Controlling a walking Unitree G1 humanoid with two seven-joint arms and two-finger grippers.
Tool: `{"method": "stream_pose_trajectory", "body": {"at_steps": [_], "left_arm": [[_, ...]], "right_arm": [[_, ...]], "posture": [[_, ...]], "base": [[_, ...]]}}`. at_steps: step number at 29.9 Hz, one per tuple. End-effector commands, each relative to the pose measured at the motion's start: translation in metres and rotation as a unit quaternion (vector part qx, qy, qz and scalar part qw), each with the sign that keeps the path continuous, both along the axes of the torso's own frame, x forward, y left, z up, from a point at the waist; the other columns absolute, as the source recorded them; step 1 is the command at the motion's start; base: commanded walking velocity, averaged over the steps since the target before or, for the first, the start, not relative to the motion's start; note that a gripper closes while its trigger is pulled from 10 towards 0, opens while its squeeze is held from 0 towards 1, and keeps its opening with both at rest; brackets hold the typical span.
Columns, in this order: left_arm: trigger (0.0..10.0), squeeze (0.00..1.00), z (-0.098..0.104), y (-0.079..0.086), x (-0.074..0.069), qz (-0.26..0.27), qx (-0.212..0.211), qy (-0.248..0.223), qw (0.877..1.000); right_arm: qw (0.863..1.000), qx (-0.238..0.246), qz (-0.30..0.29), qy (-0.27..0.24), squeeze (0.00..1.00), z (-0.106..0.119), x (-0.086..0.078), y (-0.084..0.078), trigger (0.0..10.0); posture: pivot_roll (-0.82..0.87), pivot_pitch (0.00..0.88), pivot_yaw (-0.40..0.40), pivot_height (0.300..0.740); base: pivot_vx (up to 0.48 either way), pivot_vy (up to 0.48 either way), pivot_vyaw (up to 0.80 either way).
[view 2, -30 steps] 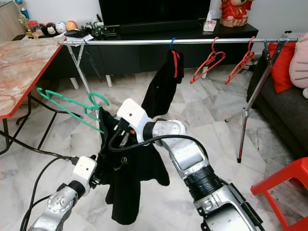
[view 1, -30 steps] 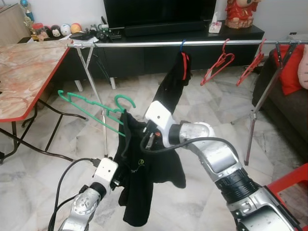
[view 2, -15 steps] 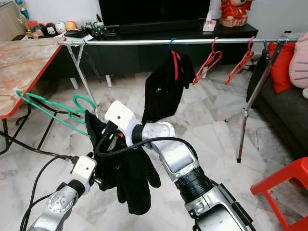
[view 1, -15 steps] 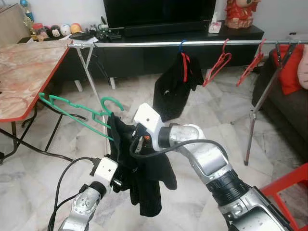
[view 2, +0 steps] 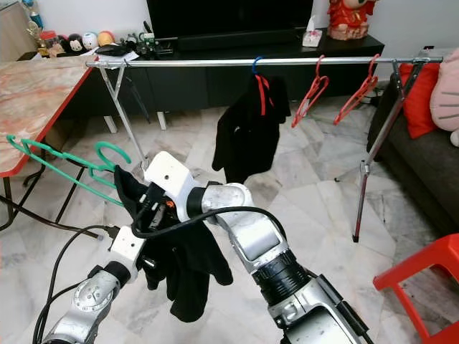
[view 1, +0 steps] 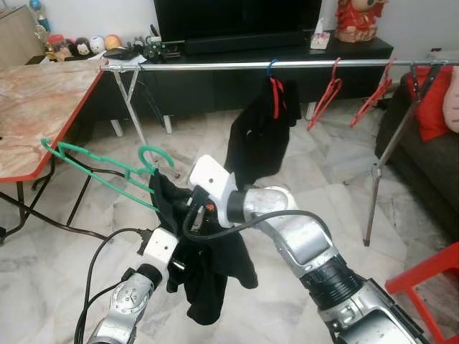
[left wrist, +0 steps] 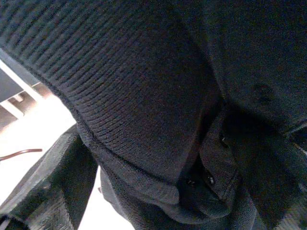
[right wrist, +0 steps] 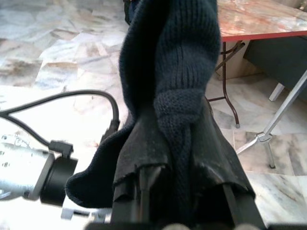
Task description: Hang hanger
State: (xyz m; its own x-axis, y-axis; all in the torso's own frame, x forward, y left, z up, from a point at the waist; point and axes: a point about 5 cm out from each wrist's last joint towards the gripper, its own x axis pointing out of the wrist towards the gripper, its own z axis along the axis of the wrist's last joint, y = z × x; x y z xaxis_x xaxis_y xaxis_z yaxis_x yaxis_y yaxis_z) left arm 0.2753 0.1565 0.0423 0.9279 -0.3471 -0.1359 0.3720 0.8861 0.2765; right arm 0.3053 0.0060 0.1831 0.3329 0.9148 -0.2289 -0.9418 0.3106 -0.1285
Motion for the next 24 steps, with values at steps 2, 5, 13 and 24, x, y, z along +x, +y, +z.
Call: {"method": "stream_pose_trajectory", "body": {"at_steps": [2, 5, 13, 24], "left_arm": [[10.0, 1.00, 0.004, -0.002, 0.001, -0.013, 0.015, -0.005, 1.000], [10.0, 1.00, 0.005, -0.002, 0.002, -0.010, 0.023, -0.005, 1.000], [10.0, 1.00, 0.005, 0.000, 0.003, 0.002, 0.050, -0.004, 0.999], [10.0, 1.00, 0.015, -0.006, 0.000, -0.024, 0.068, -0.029, 0.997]], "right_arm": [[1.000, 0.013, -0.014, -0.023, 0.00, 0.017, 0.001, 0.012, 0.0], [0.999, 0.004, -0.042, -0.025, 0.00, 0.016, 0.004, 0.015, 0.0], [0.993, -0.020, -0.110, -0.035, 0.00, 0.011, 0.013, 0.015, 0.0], [0.982, -0.018, -0.185, -0.017, 0.00, 0.010, 0.024, 0.017, 0.0]], "posture": [[-0.15, 0.013, 0.067, 0.740], [-0.15, 0.016, 0.066, 0.740], [-0.15, 0.016, 0.065, 0.740], [-0.14, 0.018, 0.063, 0.740]], "base": [[0.000, 0.000, 0.00], [0.000, 0.000, 0.00], [0.000, 0.000, 0.00], [0.000, 0.000, 0.00]]}}
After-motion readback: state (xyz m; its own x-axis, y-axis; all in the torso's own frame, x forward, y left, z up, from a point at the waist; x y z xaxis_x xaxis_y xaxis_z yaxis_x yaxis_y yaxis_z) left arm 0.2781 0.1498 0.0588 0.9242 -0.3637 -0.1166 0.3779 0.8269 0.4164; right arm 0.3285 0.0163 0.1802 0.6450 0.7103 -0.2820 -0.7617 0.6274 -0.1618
